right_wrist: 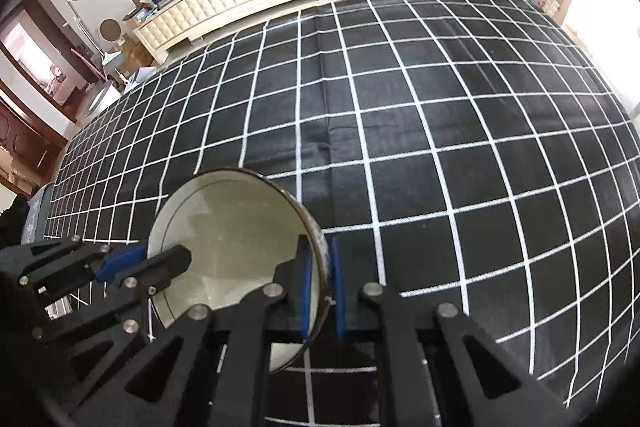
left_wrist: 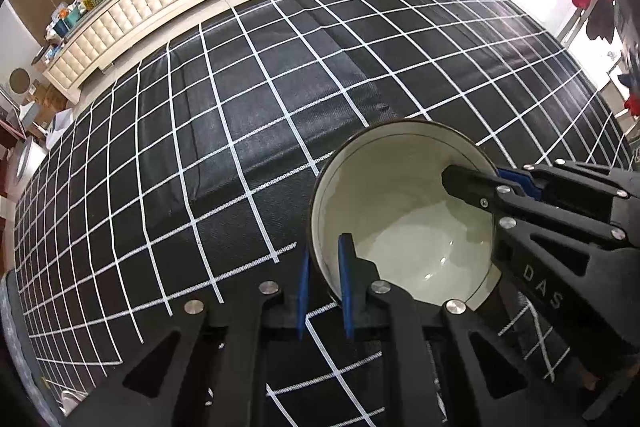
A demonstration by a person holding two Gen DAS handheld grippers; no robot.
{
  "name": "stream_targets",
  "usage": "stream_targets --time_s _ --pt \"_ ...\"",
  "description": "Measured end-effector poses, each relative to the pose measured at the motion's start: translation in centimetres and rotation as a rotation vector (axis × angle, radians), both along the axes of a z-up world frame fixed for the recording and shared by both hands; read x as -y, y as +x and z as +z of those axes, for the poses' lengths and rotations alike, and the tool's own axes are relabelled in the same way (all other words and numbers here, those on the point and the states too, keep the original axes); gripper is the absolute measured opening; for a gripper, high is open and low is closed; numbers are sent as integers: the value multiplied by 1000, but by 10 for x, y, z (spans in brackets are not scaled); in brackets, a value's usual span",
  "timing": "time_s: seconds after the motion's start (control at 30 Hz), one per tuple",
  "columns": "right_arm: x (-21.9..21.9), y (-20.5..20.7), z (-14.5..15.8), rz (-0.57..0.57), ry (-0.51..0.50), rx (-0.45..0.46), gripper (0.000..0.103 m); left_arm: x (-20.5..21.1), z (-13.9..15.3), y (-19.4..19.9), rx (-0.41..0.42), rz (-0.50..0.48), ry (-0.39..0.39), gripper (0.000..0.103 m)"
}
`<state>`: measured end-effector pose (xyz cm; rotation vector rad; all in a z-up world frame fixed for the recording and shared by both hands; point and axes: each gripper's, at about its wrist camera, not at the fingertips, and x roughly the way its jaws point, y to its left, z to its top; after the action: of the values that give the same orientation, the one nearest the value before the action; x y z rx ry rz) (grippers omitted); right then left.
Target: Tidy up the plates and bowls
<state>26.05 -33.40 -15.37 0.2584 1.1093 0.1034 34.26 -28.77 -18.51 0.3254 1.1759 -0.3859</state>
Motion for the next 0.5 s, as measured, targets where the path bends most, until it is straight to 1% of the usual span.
stream_targets --time_s 0.1,0.27,0.5 --pt "-7 -5 6 9 -7 19 13 -5 8 -4 12 9 -13 9" --pt "-24 -14 22 16 18 42 13 -16 22 -17 32 34 -14 9" --pt "-56 -28 52 68 3 75 13 -50 53 -37 73 66 -33 9"
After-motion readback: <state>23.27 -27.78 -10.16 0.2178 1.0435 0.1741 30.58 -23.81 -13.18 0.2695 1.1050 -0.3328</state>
